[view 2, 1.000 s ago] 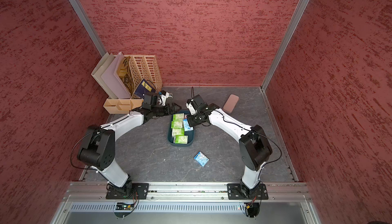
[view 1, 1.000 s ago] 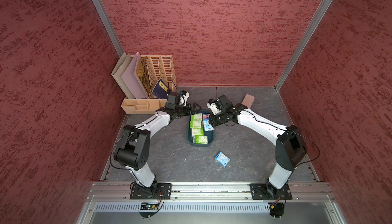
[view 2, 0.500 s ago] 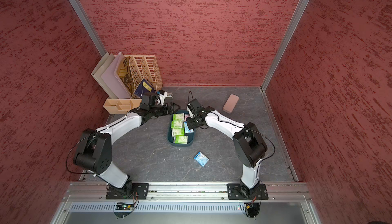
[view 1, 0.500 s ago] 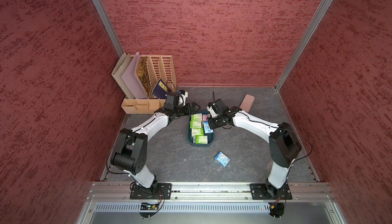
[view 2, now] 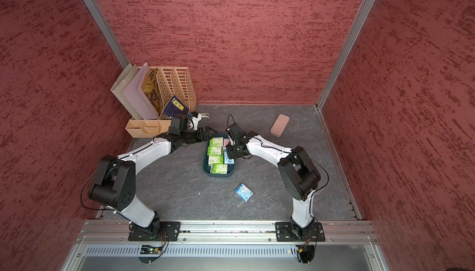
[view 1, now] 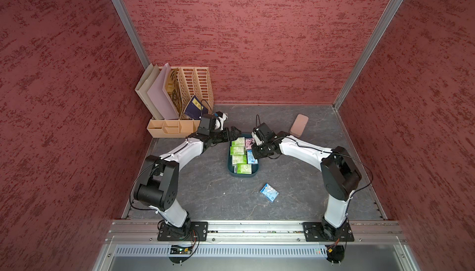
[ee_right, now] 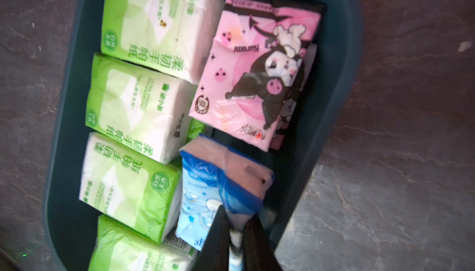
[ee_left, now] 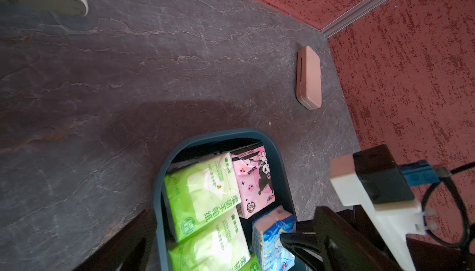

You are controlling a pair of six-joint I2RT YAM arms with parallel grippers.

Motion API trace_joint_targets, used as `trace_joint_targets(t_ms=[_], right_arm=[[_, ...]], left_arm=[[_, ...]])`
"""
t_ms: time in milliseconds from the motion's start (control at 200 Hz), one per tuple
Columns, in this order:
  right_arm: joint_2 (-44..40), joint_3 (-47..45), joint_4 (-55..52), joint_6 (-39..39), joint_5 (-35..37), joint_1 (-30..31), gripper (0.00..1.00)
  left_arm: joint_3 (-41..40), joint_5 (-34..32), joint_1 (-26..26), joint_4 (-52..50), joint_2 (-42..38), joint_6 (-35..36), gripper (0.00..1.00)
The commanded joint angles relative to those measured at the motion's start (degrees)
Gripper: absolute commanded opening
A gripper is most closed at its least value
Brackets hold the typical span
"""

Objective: Put the pocket tissues into the storage box
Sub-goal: Place the pocket tissues in the storage box.

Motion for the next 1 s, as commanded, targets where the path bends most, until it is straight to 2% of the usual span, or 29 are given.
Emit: trace_joint_targets(t_ms=[0, 35, 175, 396, 456, 576, 691, 992], right_arm=[[1.86, 1.34, -1.76, 1.68, 0.39, 0.20, 0.24], [1.80, 1.61, -1.71, 1.86, 0.73, 0.15, 0.28], [0.69, 3.92, -3.55, 1.60, 3.26, 0.17, 0.31], [-1.71, 7.21, -8.94, -0.32, 9.12, 0.15, 0.32], [-2.63, 7.54, -9.33, -1.21, 9.66, 0.15, 0.27], [-1.84, 8.30, -9.82, -1.90, 8.12, 0.14, 0.00], [0.53, 8.03, -8.73, -0.75, 4.86, 0.28, 0.00], [6.93, 10.00, -6.28, 1.16, 3.24, 0.80, 0.00]], left_arm=[[-0.60, 0.90, 0.40, 1.47, 0.52, 0.93, 1.00], [-0.69, 0.90, 0.48, 1.32, 0.54, 0.93, 1.00], [-0.88, 0.87, 0.76, 1.03, 0.44, 1.37, 1.00], [-1.06, 0.88, 1.28, 0.45, 0.26, 1.97, 1.00], [-1.14, 0.83, 1.46, 0.53, 0.23, 1.99, 1.00], [-1.21, 1.28, 1.51, 1.11, 0.64, 1.82, 1.00], [-1.12, 1.50, 1.47, 1.52, 0.96, 1.64, 1.00], [-1.63, 1.52, 1.89, 1.03, 0.43, 2.07, 1.00]])
